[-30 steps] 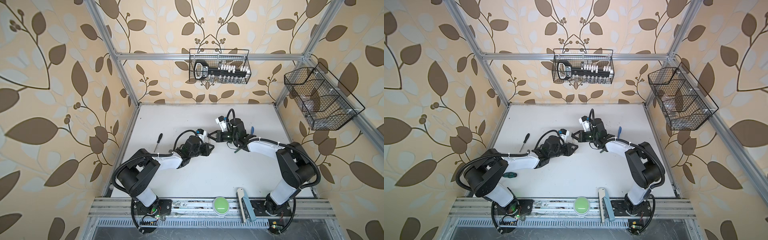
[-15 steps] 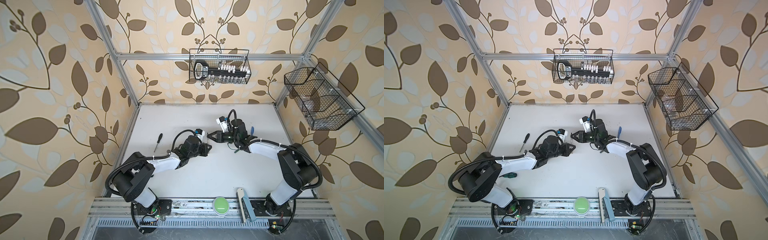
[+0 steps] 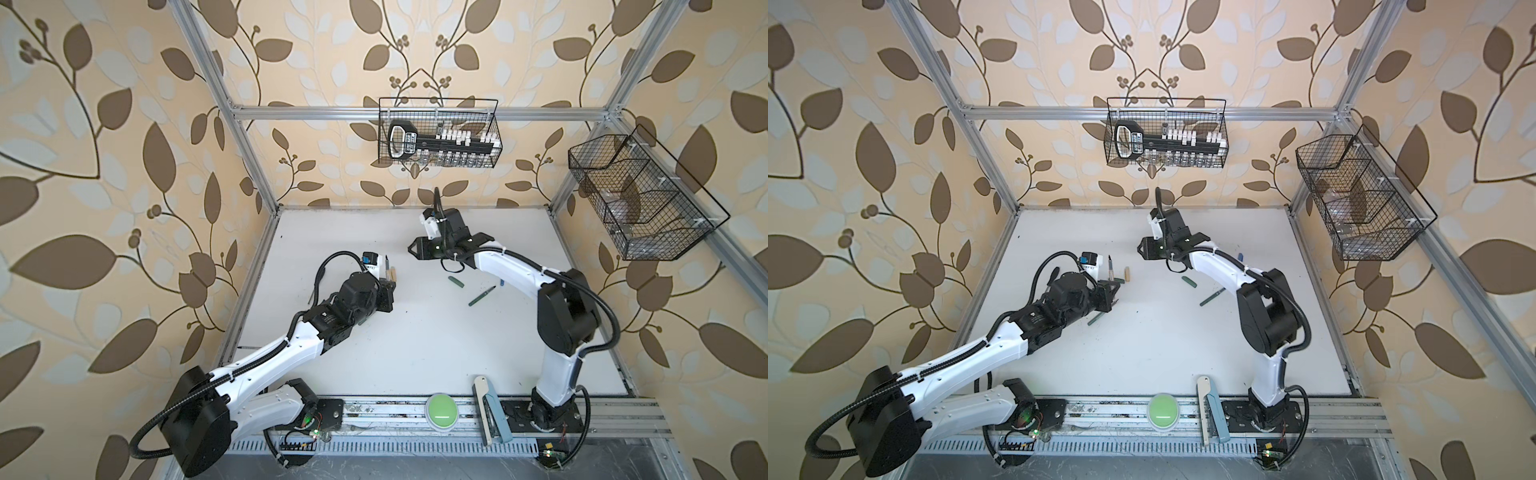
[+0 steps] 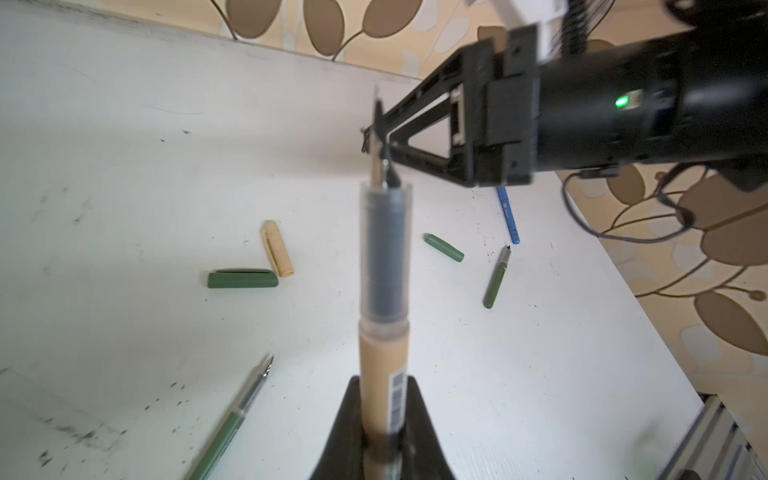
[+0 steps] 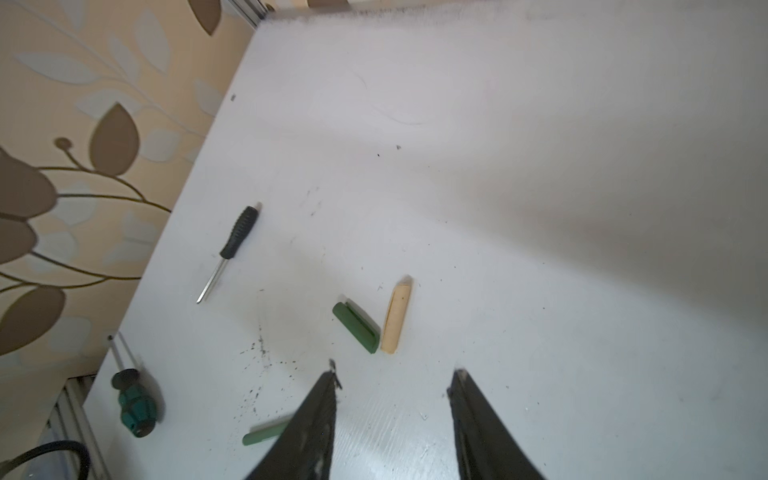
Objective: Insert the pens into the pen caps
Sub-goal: 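Release the pen and move the right gripper to the beige cap while left holds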
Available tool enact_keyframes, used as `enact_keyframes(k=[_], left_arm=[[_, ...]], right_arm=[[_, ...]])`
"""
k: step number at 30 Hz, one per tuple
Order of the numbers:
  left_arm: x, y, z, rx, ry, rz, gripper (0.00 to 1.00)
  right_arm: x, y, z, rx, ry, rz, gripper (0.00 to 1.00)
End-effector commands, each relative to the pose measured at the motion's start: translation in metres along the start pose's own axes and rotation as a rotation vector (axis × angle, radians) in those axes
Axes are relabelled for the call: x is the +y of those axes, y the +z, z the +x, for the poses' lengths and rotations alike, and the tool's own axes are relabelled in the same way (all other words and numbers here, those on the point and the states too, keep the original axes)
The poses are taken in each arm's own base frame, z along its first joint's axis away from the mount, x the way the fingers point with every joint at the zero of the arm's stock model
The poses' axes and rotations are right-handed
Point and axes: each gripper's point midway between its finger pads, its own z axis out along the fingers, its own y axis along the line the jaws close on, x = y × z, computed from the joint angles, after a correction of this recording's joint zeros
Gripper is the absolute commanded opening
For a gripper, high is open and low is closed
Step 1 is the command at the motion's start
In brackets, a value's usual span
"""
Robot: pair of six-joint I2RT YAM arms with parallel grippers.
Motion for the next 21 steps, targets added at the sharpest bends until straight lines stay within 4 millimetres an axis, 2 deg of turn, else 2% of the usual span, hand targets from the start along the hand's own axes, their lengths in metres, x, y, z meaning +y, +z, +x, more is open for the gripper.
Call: enact_keyframes(k=[1, 6, 11, 21], left_arm=[[0.023, -0.014, 0.010, 0.014, 0.046, -0.091, 0.02], [0.027, -0.025, 0.014, 0.008, 0.065, -0.086, 0.03], [0.027, -0.030, 0.017, 0.026, 0.080, -0.084, 0.02], [0.025, -0.034, 0.017, 0.021, 0.088, -0.070, 0.02]], right_arm=[[-0.004, 0.024, 0.031, 0.141, -0.063, 0.097, 0.47], [-0.004, 0.054, 0.038, 0.181, -0.093, 0.146, 0.47], [0.006, 0.077, 0.048, 0.203, -0.104, 0.133, 0.47], [0.005, 0.102, 0.055, 0.225, -0.126, 0.196, 0.47]])
